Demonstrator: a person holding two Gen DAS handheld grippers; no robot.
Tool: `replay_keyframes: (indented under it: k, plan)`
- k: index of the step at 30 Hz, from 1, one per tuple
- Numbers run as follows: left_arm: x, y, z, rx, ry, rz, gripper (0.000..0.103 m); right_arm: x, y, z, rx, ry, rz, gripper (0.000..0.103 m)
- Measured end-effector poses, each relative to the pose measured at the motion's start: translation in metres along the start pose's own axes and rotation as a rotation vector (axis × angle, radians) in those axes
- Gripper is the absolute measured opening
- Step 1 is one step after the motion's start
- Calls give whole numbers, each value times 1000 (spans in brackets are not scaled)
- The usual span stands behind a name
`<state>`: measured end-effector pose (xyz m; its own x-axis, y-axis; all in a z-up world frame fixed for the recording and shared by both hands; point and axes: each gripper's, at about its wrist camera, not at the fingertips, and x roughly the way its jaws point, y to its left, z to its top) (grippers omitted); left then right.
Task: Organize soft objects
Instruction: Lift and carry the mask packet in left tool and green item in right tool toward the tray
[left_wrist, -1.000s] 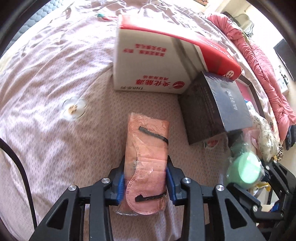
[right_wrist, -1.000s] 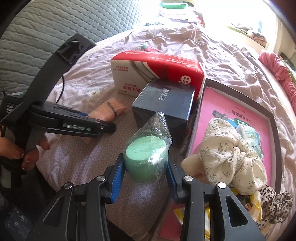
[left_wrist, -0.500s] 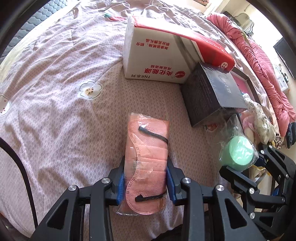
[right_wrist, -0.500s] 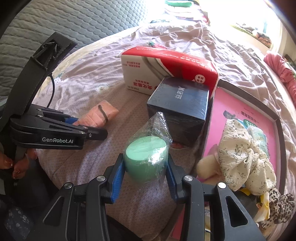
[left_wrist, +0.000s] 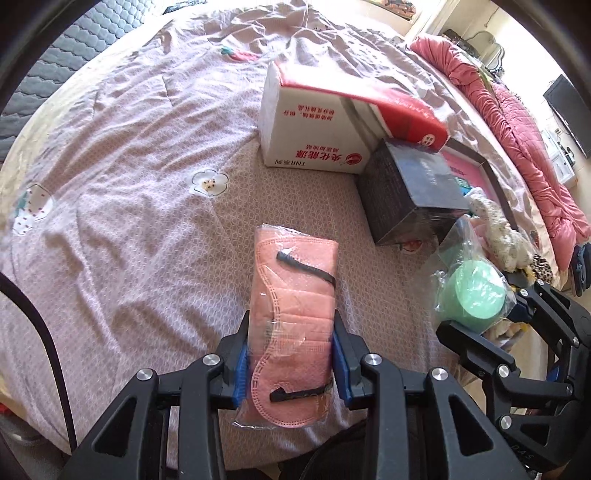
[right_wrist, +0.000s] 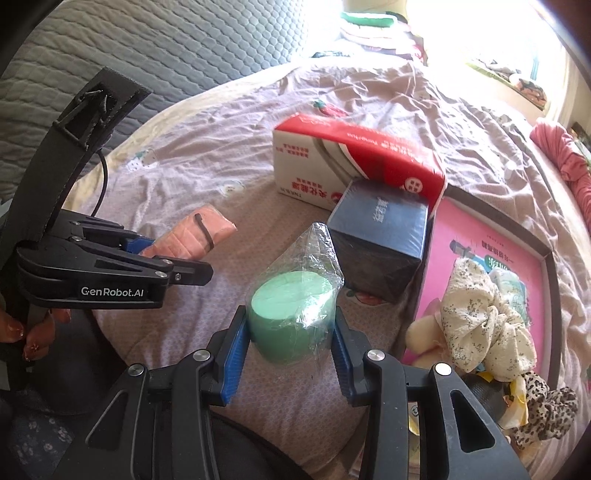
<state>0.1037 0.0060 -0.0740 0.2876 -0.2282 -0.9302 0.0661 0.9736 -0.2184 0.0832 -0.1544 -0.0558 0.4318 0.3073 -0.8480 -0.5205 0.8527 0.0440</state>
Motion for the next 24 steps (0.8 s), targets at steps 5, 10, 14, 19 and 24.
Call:
replay_keyframes:
  k: [5,10,14,19,24]
  plan:
    - [-21,-5,-3,15,-35,11,37,-15,7,2,-7,-29,-3,43]
    - [-35,-19,-1,26,-64,18,37,-31,11,2,0,-60,-9,43]
    - [-50,-34,-2,49,-92,3,37,-46,9,1,13,-85,-14,43]
    - [-64,-59,-3,93,-119,-7,37,-65,-3,-3,58,-118,-30,43]
    - [-70,-89,-5,140,-123,-32,37,-84,-19,-10,97,-151,-59,43]
